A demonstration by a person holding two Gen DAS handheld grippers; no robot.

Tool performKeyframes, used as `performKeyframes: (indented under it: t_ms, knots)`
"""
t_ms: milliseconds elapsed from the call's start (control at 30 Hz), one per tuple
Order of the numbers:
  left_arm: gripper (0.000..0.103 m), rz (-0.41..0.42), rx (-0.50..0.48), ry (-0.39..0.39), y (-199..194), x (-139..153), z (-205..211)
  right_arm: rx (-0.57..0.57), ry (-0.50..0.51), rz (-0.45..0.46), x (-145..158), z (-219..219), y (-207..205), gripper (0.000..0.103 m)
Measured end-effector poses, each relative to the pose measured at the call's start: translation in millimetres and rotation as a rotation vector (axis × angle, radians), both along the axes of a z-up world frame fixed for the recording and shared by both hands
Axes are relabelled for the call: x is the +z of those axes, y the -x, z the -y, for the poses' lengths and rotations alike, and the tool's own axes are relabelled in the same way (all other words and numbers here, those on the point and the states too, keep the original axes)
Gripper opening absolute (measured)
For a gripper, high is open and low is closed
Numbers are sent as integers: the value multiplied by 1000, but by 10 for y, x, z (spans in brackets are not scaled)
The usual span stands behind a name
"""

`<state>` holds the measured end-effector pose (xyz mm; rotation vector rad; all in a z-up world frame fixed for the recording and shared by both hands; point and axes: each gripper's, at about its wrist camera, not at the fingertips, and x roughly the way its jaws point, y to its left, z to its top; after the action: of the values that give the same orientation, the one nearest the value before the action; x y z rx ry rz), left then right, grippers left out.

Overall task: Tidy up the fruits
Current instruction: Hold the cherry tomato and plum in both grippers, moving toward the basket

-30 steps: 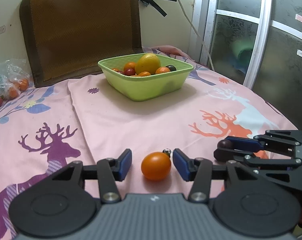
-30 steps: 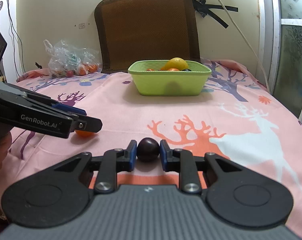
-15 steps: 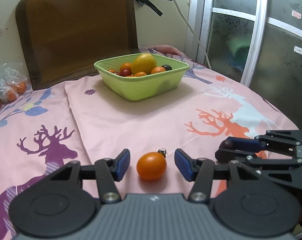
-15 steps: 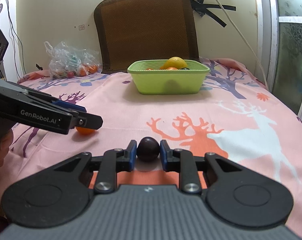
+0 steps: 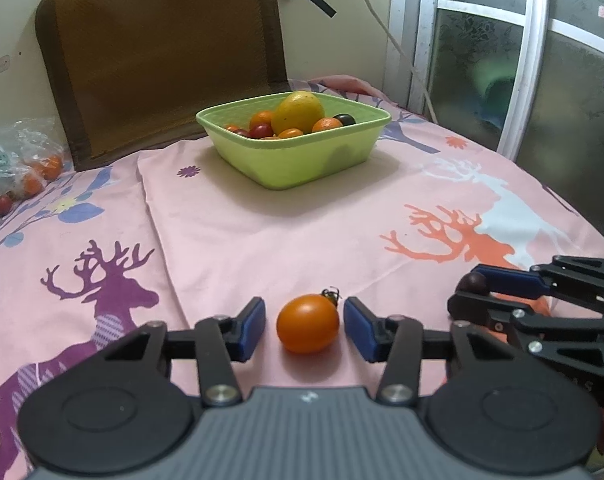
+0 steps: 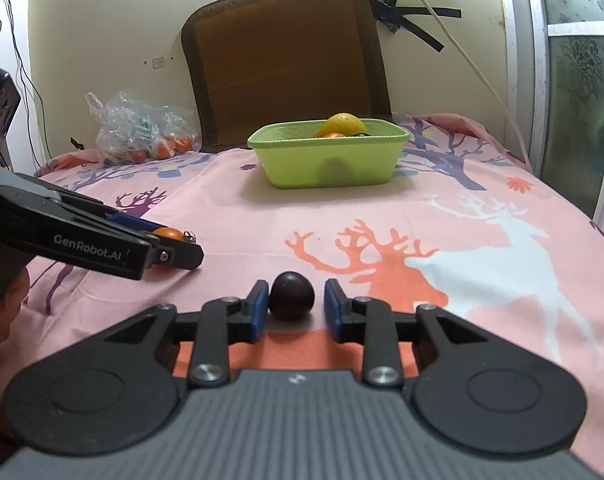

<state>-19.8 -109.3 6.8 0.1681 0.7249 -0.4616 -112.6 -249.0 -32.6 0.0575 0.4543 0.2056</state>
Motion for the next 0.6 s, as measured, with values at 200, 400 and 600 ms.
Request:
performKeyframes:
  t_ms: [200,400,600]
  knots:
    - [41,-3,6,-6,0,3,-17,-1,9,5,-7,-8,26,33]
    - [42,1,9,-10,17,0,-22,-3,23,7,-9,-26,58,33]
    - [42,1,9,-9,18,-1,-22,-7,27,10,-22,-32,87,33]
